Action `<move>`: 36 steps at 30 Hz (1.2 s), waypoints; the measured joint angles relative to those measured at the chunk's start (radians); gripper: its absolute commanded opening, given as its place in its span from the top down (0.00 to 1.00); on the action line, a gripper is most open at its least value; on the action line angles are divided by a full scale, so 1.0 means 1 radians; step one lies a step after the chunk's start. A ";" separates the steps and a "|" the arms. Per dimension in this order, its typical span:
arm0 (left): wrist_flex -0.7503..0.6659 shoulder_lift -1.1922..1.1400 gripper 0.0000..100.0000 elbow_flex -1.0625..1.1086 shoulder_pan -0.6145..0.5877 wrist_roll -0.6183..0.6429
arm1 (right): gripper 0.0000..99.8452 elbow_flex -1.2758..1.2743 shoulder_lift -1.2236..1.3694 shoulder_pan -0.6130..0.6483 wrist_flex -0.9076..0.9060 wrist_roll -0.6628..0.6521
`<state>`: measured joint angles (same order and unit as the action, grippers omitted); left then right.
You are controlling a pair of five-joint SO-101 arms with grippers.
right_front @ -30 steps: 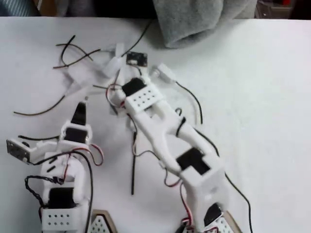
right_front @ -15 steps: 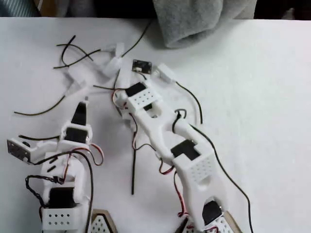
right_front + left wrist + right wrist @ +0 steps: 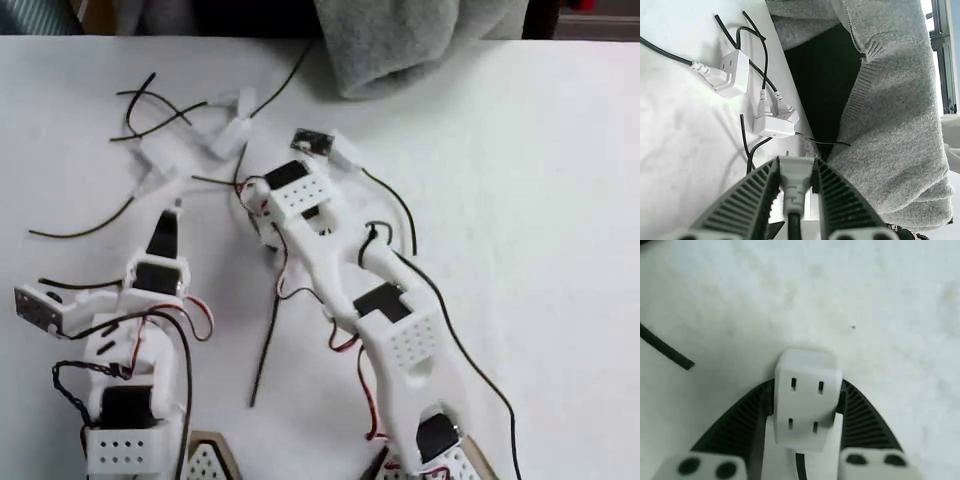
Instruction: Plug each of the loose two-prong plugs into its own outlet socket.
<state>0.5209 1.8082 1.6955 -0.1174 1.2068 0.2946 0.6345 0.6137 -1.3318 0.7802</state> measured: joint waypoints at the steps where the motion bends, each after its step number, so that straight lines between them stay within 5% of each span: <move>1: 0.000 0.000 0.97 0.000 0.000 0.000 | 0.90 0.002 0.002 0.011 -0.017 0.020; 15: 0.011 0.000 0.97 0.000 -0.068 0.000 | 0.90 0.005 0.009 0.170 -0.072 0.230; 23: 0.018 0.000 0.97 0.000 -0.109 0.000 | 0.72 0.023 0.034 0.186 -0.068 0.230; 31: 0.018 0.000 0.97 0.000 -0.112 0.000 | 0.72 0.080 -0.025 0.204 -0.215 0.229; 36: 0.018 0.000 0.97 0.000 -0.112 0.000 | 0.72 0.183 -0.184 0.107 -0.339 0.109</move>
<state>0.5393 1.8082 1.6955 -0.2294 1.2068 0.4772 0.4503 0.7211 -1.6709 0.8892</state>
